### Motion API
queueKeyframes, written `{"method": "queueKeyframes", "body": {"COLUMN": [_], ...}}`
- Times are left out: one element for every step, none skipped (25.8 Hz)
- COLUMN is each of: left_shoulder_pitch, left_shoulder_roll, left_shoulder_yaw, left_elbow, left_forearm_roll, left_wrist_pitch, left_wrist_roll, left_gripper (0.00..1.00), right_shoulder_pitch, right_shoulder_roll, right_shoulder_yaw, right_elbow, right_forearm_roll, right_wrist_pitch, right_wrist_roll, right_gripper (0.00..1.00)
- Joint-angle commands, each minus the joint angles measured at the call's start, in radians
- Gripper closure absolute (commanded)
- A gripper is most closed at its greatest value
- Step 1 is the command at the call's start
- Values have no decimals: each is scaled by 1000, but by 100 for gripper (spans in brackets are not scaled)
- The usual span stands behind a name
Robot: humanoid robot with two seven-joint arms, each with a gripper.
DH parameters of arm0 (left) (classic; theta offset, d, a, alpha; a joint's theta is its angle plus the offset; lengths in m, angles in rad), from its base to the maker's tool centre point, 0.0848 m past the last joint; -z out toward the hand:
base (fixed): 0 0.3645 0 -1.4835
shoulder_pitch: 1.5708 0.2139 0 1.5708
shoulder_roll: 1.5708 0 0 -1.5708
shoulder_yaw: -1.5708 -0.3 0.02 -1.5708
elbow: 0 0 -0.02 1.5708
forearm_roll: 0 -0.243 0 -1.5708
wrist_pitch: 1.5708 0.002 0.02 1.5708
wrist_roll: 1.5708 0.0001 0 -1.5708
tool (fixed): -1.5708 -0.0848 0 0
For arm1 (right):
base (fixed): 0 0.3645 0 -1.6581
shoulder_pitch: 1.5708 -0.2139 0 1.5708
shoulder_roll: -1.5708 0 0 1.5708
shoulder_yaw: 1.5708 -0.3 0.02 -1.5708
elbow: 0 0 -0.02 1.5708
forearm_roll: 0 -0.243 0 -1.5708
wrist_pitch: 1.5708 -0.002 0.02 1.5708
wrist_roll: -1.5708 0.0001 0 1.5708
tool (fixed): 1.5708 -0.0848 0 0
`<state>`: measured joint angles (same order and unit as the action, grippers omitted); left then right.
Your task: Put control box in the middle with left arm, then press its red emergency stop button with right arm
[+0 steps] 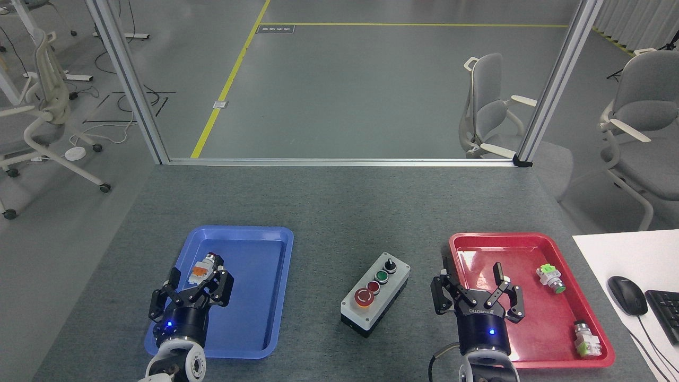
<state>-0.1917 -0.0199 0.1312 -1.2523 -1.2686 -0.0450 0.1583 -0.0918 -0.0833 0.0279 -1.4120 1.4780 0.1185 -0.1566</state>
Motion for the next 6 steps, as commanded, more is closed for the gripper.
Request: {"method": "queueKeyframes", "body": {"left_shoulder_pitch": [0,0,0,0,0,0], "left_shoulder_roll": [0,0,0,0,0,0], "left_shoulder_yaw": [-1,1,-1,-1,1,1], "left_elbow": [1,1,1,1,1,1], "left_forearm_roll": [0,0,0,0,0,0], "left_wrist_pitch": [2,0,0,0,0,0], "left_wrist_roll": [0,0,0,0,0,0], "left_gripper": [1,1,1,1,1,1], "right_shoulder_pitch": [0,0,0,0,0,0], "right_shoulder_roll": [-9,-9,-9,-9,-9,-10], "right_shoulder_yaw": [0,0,0,1,0,0], "right_elbow": [4,4,4,4,4,4], "right_forearm_roll": [-1,-1,-2,-2,-2,-4], "right_wrist_pitch": [-3,-10,-16,-16,-16,-16], "right_wrist_roll": [2,5,5,6,5,6], "right_gripper": [1,1,1,1,1,1]}}
